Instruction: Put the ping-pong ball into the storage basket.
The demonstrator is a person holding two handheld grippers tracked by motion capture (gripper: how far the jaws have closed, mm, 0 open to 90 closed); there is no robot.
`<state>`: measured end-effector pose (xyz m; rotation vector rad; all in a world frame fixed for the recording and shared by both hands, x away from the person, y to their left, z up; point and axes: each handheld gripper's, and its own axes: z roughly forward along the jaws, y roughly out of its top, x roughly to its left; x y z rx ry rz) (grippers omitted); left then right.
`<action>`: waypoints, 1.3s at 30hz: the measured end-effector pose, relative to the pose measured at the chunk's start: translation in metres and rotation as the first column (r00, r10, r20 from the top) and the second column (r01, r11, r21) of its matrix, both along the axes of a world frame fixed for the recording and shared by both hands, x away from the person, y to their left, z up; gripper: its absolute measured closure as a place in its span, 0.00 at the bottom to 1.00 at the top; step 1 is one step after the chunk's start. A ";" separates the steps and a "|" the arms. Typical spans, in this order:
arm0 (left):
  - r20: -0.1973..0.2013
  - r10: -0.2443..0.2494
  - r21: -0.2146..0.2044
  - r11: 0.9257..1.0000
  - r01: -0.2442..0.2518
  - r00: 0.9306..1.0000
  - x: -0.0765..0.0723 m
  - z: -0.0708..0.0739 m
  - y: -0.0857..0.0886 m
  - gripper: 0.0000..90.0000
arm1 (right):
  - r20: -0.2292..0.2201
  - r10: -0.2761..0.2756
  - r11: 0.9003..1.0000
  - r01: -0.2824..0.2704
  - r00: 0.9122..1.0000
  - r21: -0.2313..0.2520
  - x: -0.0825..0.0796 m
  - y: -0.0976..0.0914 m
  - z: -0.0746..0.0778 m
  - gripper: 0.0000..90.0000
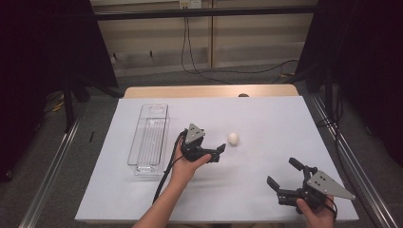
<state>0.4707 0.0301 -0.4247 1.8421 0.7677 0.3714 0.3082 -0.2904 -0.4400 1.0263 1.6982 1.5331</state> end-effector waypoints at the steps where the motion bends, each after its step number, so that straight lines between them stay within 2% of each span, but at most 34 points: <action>1: -0.001 -0.002 -0.004 1.000 0.002 1.000 0.000 0.000 0.000 0.03 | 0.000 0.000 1.000 0.000 1.000 0.000 0.000 0.000 0.000 0.00; 11: -0.010 0.009 -0.004 1.000 -0.009 1.000 0.004 -0.001 -0.002 0.02 | -0.002 0.003 1.000 -0.003 1.000 -0.002 0.000 0.000 0.000 0.00; 17: -0.018 0.008 -0.024 1.000 -0.009 1.000 0.005 -0.002 -0.004 0.03 | 0.000 -0.001 1.000 0.001 1.000 0.007 0.001 0.001 0.000 0.00; 21: -0.019 0.011 -0.001 1.000 -0.011 1.000 0.007 -0.001 -0.003 0.03 | -0.003 -0.001 1.000 0.001 1.000 0.007 0.001 0.001 0.000 0.00; 25: -0.011 0.004 -0.009 1.000 -0.004 1.000 0.009 0.001 -0.006 0.03 | -0.001 0.011 1.000 -0.011 1.000 0.002 0.001 0.001 0.000 0.00; 33: -0.008 0.004 0.017 1.000 -0.004 1.000 0.012 0.004 -0.010 0.03 | -0.001 0.011 1.000 -0.011 1.000 0.002 0.000 0.001 0.000 0.00; 39: -0.009 0.000 0.004 1.000 0.000 1.000 0.013 0.001 -0.014 0.02 | 0.001 0.007 1.000 -0.007 1.000 0.000 0.000 0.000 0.000 0.00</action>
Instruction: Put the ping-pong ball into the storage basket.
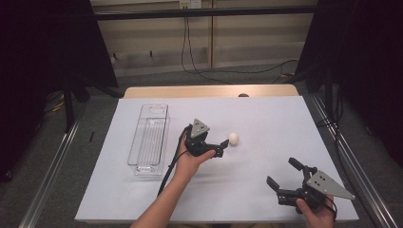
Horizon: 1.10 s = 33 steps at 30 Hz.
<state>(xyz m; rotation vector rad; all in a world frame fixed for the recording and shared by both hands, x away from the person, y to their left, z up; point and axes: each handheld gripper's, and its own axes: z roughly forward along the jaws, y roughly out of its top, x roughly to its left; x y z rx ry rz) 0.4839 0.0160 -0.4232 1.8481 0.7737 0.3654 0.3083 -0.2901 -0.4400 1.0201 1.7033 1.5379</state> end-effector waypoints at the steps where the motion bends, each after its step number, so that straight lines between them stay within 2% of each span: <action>1: 0.000 0.003 0.018 1.000 -0.003 1.000 0.000 0.000 0.000 0.02 | -0.001 -0.002 1.000 0.002 1.000 0.002 0.000 0.000 0.000 0.00; 3: -0.006 0.000 -0.001 1.000 0.000 1.000 0.001 -0.001 -0.001 0.02 | -0.001 0.004 1.000 -0.004 1.000 -0.002 0.000 0.000 0.000 0.00; 7: -0.007 0.003 0.021 1.000 -0.003 1.000 0.002 -0.003 -0.001 0.02 | 0.000 0.001 1.000 -0.001 1.000 -0.002 0.000 0.000 0.000 0.00; 8: -0.009 0.003 0.007 1.000 -0.003 1.000 0.002 -0.004 -0.002 0.02 | -0.004 0.004 1.000 -0.004 1.000 0.001 0.000 0.000 0.000 0.00; 13: -0.011 0.002 0.025 1.000 -0.001 1.000 0.003 -0.005 -0.004 0.03 | 0.002 -0.001 1.000 0.001 1.000 -0.002 0.000 0.000 0.000 0.00; 20: -0.015 -0.015 0.017 1.000 0.016 1.000 0.005 -0.002 -0.008 0.02 | -0.002 0.007 1.000 -0.007 1.000 0.001 0.000 0.000 0.000 0.00; 21: -0.012 -0.006 0.029 1.000 0.007 1.000 0.005 -0.001 -0.009 0.03 | 0.000 0.004 1.000 -0.004 1.000 0.001 0.000 0.000 0.000 0.00; 23: -0.014 -0.019 0.025 1.000 0.019 1.000 0.007 -0.002 -0.009 0.02 | -0.002 0.004 1.000 -0.004 1.000 -0.001 0.000 0.000 0.000 0.01; 25: -0.017 -0.005 0.033 0.999 0.006 1.000 0.007 -0.002 -0.011 0.02 | -0.004 0.002 1.000 -0.002 1.000 0.000 0.000 0.000 0.000 0.01; 26: -0.020 -0.006 0.024 1.000 0.006 1.000 0.007 -0.003 -0.012 0.03 | -0.004 -0.002 1.000 0.002 1.000 0.000 0.000 0.000 0.000 0.01; 31: -0.029 -0.016 0.034 0.999 0.017 0.999 0.008 -0.004 -0.014 0.02 | -0.005 0.000 1.000 0.000 1.000 0.000 0.000 0.000 0.000 0.01; 32: -0.030 -0.011 0.051 0.999 0.013 1.000 0.009 -0.004 -0.014 0.02 | -0.003 0.001 1.000 -0.001 1.000 0.000 0.000 0.000 0.000 0.01; 33: -0.031 -0.009 0.044 0.999 0.010 0.999 0.009 -0.004 -0.015 0.02 | -0.002 0.001 1.000 -0.001 1.000 0.000 0.000 0.000 0.000 0.01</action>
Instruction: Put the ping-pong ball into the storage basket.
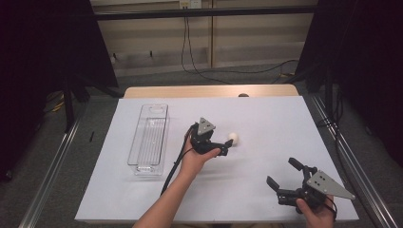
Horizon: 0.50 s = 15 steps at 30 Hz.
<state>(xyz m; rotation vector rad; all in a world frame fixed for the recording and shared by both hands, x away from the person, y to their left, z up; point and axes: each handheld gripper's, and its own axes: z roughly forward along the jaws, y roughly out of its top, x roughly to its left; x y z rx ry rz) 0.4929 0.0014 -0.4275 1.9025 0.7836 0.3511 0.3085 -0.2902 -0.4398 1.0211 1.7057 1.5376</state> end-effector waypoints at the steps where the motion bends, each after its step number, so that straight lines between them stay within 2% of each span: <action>1: 0.002 -0.006 -0.003 1.000 0.006 1.000 0.001 -0.001 0.000 0.02 | 0.000 0.001 1.000 -0.001 1.000 0.000 0.000 0.000 0.000 0.01; 4: 0.003 -0.006 -0.008 1.000 0.006 1.000 0.001 -0.001 -0.002 0.02 | -0.002 0.003 1.000 -0.003 1.000 0.000 0.000 0.000 0.000 0.01; 6: 0.003 -0.001 0.011 1.000 0.001 1.000 0.002 0.000 -0.002 0.02 | -0.002 0.003 1.000 -0.003 1.000 0.000 0.000 0.000 0.000 0.01; 10: 0.002 -0.001 -0.005 1.000 0.001 1.000 0.003 -0.001 -0.003 0.03 | -0.005 -0.002 1.000 0.002 1.000 0.001 0.000 0.000 0.000 0.01; 15: 0.004 0.005 0.005 1.000 -0.005 1.000 0.005 -0.003 -0.004 0.03 | -0.003 -0.003 1.000 0.003 1.000 0.002 0.000 0.000 0.000 0.01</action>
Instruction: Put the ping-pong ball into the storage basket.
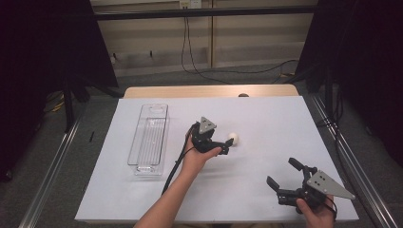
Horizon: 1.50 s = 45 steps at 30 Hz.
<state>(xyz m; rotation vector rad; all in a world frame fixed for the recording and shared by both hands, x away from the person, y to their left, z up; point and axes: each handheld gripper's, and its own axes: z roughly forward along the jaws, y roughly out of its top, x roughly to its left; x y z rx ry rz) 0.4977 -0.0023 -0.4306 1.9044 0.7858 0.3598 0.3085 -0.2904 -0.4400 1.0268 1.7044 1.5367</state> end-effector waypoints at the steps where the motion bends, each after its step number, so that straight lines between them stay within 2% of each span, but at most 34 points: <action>1: -0.005 0.004 0.006 1.000 -0.004 1.000 0.000 0.000 0.000 0.03 | -0.001 0.000 1.000 0.000 1.000 0.001 0.000 0.000 0.000 0.01; 4: -0.011 0.004 0.000 1.000 -0.004 1.000 0.001 -0.002 -0.003 0.03 | -0.001 -0.004 1.000 0.004 1.000 0.004 0.000 0.000 0.000 0.01; 6: -0.011 0.000 0.012 1.000 0.000 1.000 0.001 -0.001 -0.004 0.03 | 0.001 -0.001 1.000 0.001 1.000 0.000 0.000 0.000 0.000 0.01; 8: -0.014 -0.013 -0.001 1.000 0.013 1.000 0.001 -0.002 -0.007 0.03 | -0.001 0.003 1.000 -0.003 1.000 0.000 0.000 0.000 0.000 0.01; 11: -0.012 -0.015 0.016 1.000 0.015 1.000 0.002 -0.001 -0.010 0.03 | 0.001 0.001 1.000 -0.001 1.000 0.001 0.000 0.000 0.000 0.01; 14: -0.017 -0.022 0.005 1.000 0.022 1.000 0.003 -0.001 -0.013 0.03 | 0.001 0.001 1.000 -0.001 1.000 0.002 0.000 0.000 0.000 0.01; 15: -0.019 -0.019 0.021 1.000 0.020 1.000 0.003 0.000 -0.014 0.03 | 0.001 0.001 1.000 -0.001 1.000 0.002 0.000 0.000 0.000 0.01; 18: -0.019 -0.027 0.014 1.000 0.027 0.999 0.004 -0.001 -0.014 0.03 | 0.001 0.001 1.000 -0.001 1.000 0.003 0.000 0.000 0.000 0.01; 23: -0.022 -0.013 0.006 1.000 0.014 1.000 0.005 -0.001 -0.016 0.02 | 0.003 0.002 1.000 -0.002 1.000 0.003 0.000 0.000 0.000 0.01; 31: -0.030 -0.010 0.033 0.999 0.011 1.000 0.007 -0.002 -0.019 0.02 | 0.002 0.002 1.000 -0.002 1.000 0.002 0.000 0.000 0.000 0.01; 35: -0.029 -0.007 0.020 1.000 0.007 1.000 0.008 -0.003 -0.020 0.02 | 0.003 0.002 1.000 -0.002 1.000 0.002 0.000 0.000 0.000 0.01; 41: -0.028 -0.001 0.042 0.999 0.002 1.000 0.010 -0.004 -0.021 0.02 | 0.003 0.001 1.000 -0.001 1.000 0.003 0.001 0.000 0.000 0.01; 45: -0.030 -0.007 0.033 0.999 0.008 1.000 0.011 -0.004 -0.023 0.02 | 0.002 0.002 1.000 -0.002 1.000 0.003 0.000 0.000 0.000 0.01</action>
